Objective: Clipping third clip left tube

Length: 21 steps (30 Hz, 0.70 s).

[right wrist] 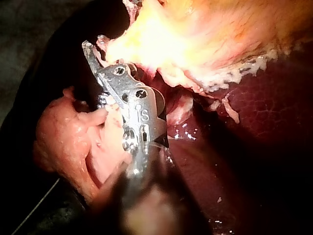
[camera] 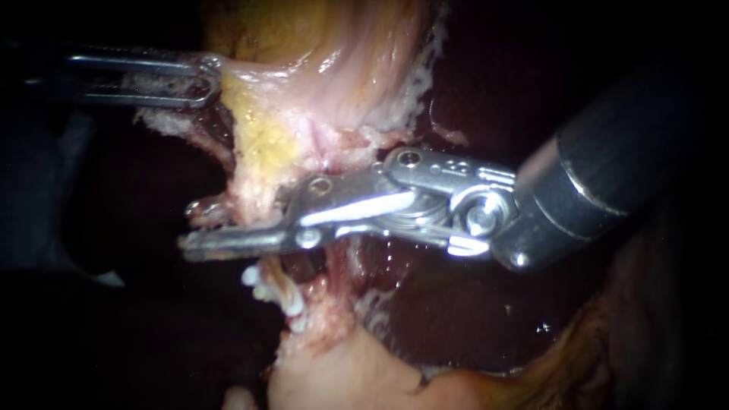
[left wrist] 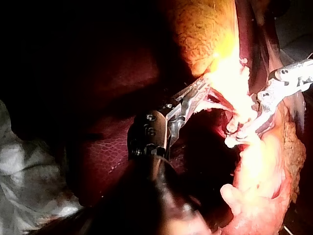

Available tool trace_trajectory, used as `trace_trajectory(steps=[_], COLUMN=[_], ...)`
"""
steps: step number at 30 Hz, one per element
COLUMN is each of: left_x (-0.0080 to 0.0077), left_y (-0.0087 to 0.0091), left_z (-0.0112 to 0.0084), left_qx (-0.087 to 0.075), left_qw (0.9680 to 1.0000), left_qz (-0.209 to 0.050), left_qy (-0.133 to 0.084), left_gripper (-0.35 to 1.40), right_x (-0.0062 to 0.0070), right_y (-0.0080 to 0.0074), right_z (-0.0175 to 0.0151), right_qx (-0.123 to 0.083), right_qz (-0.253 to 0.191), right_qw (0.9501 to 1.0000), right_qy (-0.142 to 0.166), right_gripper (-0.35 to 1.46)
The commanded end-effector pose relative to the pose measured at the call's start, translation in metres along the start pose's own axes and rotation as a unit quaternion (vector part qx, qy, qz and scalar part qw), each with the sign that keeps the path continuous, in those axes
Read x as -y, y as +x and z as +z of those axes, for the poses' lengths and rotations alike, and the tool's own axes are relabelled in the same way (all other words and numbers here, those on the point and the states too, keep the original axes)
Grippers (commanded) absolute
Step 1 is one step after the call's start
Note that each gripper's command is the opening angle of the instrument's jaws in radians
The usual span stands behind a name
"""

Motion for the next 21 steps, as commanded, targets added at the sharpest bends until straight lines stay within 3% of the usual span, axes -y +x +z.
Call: trace_trajectory(steps=[1, 5, 8, 21], left_x=[0.0000, 0.0000, 0.0000, 0.0000], left_y=[0.0000, 0.0000, 0.0000, 0.0000], left_z=[0.0000, 0.0000, 0.0000, 0.0000], left_qx=[0.000, 0.000, 0.000, 0.000], left_qw=[1.0000, 1.0000, 1.0000, 1.0000], left_qz=[0.000, 0.000, 0.000, 0.000], left_qy=[0.000, 0.000, 0.000, 0.000], left_gripper=[-0.35, -0.35, -0.35, -0.35], right_x=[0.0001, 0.0002, 0.0004, -0.0002], right_y=[0.0000, -0.0001, -0.0001, -0.0004], right_z=[-0.0001, -0.0004, -0.0005, -0.0008], right_qx=[0.000, 0.002, 0.011, 0.011], right_qz=[0.002, 0.061, 0.061, 0.061], right_qw=[1.0000, 0.9981, 0.9980, 0.9981], right_qy=[0.000, 0.000, -0.003, -0.004], right_gripper=[-0.33, -0.35, -0.35, -0.35])
